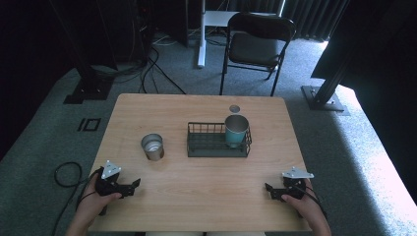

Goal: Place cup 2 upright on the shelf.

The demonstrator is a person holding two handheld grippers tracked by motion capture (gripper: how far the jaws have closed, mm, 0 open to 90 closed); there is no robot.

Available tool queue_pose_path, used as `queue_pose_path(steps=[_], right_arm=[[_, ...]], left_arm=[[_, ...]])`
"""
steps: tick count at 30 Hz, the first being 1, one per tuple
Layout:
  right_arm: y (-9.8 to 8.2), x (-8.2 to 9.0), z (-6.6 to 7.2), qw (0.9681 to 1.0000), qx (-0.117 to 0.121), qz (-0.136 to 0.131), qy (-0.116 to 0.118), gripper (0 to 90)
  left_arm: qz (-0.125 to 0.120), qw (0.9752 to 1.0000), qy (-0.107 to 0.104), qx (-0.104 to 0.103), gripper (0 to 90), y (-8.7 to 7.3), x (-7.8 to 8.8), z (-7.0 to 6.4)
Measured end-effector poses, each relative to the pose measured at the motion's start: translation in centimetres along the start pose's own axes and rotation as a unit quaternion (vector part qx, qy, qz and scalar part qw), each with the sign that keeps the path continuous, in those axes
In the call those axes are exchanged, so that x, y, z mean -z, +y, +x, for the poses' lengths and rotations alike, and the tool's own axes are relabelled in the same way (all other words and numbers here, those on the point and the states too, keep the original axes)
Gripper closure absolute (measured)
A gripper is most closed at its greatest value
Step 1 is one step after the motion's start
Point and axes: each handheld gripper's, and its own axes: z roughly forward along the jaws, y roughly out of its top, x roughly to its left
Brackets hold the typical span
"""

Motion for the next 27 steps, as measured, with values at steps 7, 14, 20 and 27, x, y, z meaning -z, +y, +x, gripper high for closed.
queue_pose_path(steps=[7, 14, 20, 27], right_arm=[[0.0, 0.0, 0.0, 1.0, 0.0, 0.0, 0.0, 11.0], [0.0, 0.0, 0.0, 1.0, 0.0, 0.0, 0.0, 11.0], [0.0, 0.0, 0.0, 1.0, 0.0, 0.0, 0.0, 11.0], [0.0, 0.0, 0.0, 1.0, 0.0, 0.0, 0.0, 10.9]], left_arm=[[-0.032, 0.9995, -0.007, 0.0, 5.8, 1.5, -0.4, -0.6], [-0.043, 0.999, -0.011, -0.001, 5.9, 2.4, -0.8, -1.0], [-0.061, 0.9982, -0.003, 0.001, 5.8, 3.4, -1.1, -1.2], [-0.067, 0.9977, -0.009, 0.005, 5.8, 4.7, -1.7, -1.4]])
